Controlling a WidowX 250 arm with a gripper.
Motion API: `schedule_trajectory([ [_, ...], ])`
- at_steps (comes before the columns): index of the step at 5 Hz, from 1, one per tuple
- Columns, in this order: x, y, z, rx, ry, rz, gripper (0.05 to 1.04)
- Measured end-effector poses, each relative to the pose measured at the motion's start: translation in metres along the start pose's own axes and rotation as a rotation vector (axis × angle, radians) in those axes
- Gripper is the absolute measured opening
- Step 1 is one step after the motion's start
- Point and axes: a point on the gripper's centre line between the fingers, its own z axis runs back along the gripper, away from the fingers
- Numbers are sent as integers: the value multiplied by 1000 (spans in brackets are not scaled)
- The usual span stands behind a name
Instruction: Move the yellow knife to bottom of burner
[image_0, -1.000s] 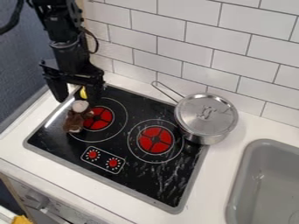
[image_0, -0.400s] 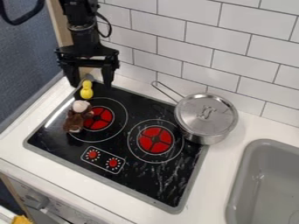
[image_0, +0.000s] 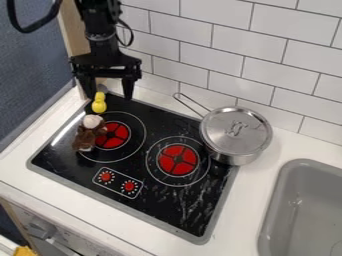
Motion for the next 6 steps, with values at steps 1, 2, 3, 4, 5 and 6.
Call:
schedule_trajectory([
  [1,2,6,-18,49,29,41,1001],
  [2,8,8,-29,71,37,64,1001],
  [3,15,10,-36,87,39,75,941],
  [4,17,10,-37,85,27,72,649],
  [5,17,14,-37,68,32,74,436],
  [6,15,16,-38,68,43,62,435],
])
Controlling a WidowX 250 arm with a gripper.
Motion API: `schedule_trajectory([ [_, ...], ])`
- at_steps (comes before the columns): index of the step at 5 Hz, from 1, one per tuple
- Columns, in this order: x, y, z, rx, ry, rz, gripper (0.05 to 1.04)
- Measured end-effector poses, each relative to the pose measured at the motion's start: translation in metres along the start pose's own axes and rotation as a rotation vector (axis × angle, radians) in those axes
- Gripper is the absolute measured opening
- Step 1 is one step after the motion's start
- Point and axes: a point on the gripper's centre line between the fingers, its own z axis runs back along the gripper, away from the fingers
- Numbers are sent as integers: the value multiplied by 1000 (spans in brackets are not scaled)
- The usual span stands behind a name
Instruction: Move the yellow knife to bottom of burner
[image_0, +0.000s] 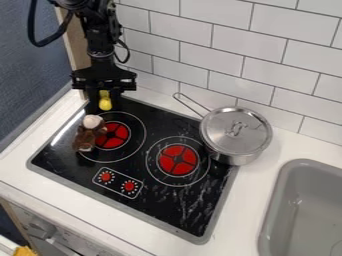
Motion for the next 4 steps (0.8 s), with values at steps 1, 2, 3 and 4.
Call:
schedule_trajectory([
  [1,-6,4,0,-19,19,-4,435],
  [2,-15,6,4,-37,57,-14,435],
  [3,-22,5,24,-70,73,-6,435],
  [4,-35,12,50,-126,65,24,435],
])
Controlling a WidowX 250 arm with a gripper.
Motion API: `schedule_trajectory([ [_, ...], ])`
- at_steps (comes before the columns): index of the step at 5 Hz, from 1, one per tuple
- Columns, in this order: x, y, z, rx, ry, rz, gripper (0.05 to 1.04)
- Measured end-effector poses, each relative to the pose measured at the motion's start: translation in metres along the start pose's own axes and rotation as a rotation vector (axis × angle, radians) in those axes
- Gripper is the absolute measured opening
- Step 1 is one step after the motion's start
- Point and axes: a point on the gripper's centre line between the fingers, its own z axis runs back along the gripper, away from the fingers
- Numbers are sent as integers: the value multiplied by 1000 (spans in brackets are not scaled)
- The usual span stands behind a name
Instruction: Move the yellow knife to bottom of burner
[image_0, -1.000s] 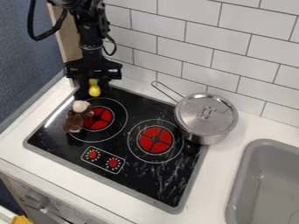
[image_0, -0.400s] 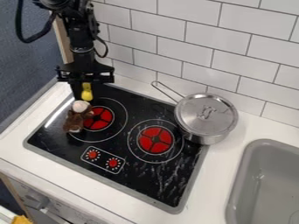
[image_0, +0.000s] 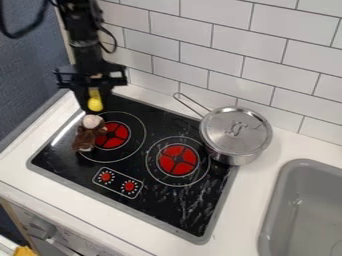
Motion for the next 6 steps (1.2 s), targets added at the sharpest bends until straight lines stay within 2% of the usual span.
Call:
schedule_trajectory([
  [1,-23,1,18,-26,-9,17,435],
  [2,-56,2,33,-37,-29,103,435],
  [3,-85,3,36,-76,-29,80,435],
  [4,-101,4,28,-72,-21,45,435],
  [6,-126,-1,-1,-25,-34,-68,435],
])
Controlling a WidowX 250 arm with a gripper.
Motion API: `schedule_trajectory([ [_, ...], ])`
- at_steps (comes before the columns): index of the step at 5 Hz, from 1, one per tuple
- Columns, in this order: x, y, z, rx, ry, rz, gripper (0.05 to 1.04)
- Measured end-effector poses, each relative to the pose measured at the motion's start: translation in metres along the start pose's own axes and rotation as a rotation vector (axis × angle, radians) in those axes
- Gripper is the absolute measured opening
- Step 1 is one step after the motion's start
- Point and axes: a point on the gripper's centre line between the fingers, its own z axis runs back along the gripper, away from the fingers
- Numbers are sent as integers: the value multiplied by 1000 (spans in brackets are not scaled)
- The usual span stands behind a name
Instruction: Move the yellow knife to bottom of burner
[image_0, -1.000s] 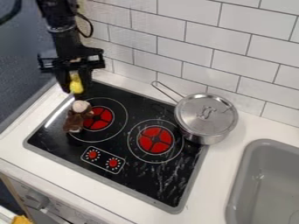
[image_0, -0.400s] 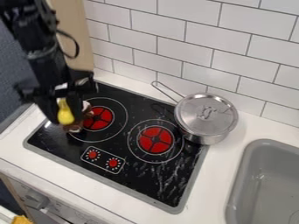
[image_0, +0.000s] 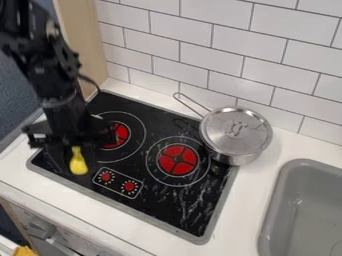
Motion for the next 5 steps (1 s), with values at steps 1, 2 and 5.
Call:
schedule_trajectory([
  [1,-2,1,-10,21,7,-25,435],
  [2,-3,-3,-17,35,24,-40,435],
  [5,-3,-18,-37,78,6,-102,435],
])
